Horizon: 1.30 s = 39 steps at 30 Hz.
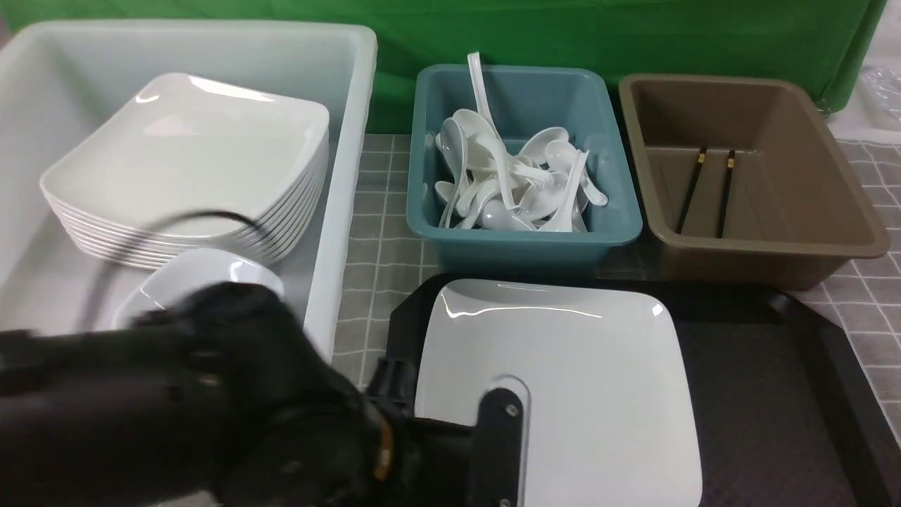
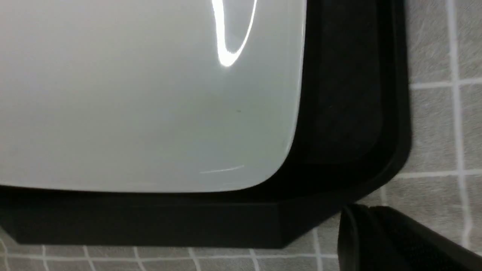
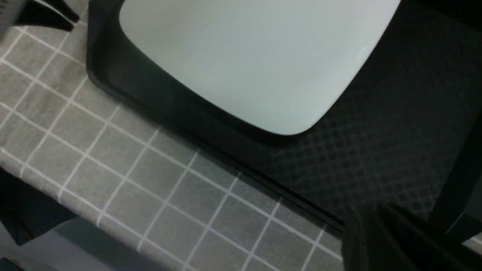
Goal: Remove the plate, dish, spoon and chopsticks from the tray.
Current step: Use the left arm to grab a plate from the dinner plate
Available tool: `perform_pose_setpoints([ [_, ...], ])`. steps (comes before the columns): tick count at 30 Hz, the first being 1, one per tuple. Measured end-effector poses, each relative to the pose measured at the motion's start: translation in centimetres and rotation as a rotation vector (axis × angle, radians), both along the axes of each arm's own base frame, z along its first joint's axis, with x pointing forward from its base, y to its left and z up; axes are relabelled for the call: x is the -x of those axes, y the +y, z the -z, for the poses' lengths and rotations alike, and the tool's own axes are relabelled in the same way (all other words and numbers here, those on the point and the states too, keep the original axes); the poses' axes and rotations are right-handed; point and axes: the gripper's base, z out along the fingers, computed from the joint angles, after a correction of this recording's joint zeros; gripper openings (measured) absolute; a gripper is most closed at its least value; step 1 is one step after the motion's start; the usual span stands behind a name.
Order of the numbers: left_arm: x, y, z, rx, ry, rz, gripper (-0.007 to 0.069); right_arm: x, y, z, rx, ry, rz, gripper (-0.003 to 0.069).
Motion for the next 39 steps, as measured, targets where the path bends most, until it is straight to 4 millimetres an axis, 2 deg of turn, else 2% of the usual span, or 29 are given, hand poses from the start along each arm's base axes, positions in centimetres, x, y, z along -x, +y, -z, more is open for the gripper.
perform_pose_setpoints([
  [4,-0.7,-1.0,1.1,-0.018,-0.011,0.022,0.0139,0.8,-1.1,0.0,-0.048,-0.025,0.008,0.0065],
  [6,-1.1,-1.5,1.7,-0.017,-0.031,0.051,0.0244,1.0,-1.4,-0.2,-0.072,-0.04,0.007,0.0066],
  [8,-1.3,-1.7,1.9,-0.016,-0.038,0.062,0.0272,1.0,-1.5,-0.2,-0.075,-0.043,0.006,0.0066],
  [10,-1.5,-2.0,2.5,-0.023,-0.048,0.105,0.037,1.0,-1.5,-0.2,-0.075,-0.043,0.006,0.0066],
  [12,-1.6,-2.2,3.0,-0.037,-0.047,0.131,0.0414,1.1,-1.5,-0.2,-0.076,-0.042,0.005,0.0066],
  [15,-1.8,-2.5,3.8,-0.041,-0.05,0.151,0.0438,1.1,-1.4,-0.2,-0.07,-0.045,-0.004,0.007],
  [23,-3.3,-2.9,6.0,-0.107,-0.118,0.21,0.0421,1.1,-1.4,-0.2,-0.069,-0.046,-0.015,0.0077],
  [34,-4.0,-3.3,6.4,-0.107,-0.172,0.189,0.039,1.3,-1.3,-0.1,-0.074,-0.03,-0.038,0.009],
  [36,-4.0,-3.3,6.6,-0.108,-0.158,0.172,0.0363,1.3,-1.3,-0.1,-0.073,-0.031,-0.039,0.0091],
  [39,-3.8,-3.3,6.7,-0.106,-0.14,0.158,0.0248,1.3,-1.2,-0.1,-0.074,-0.029,-0.043,0.0091],
])
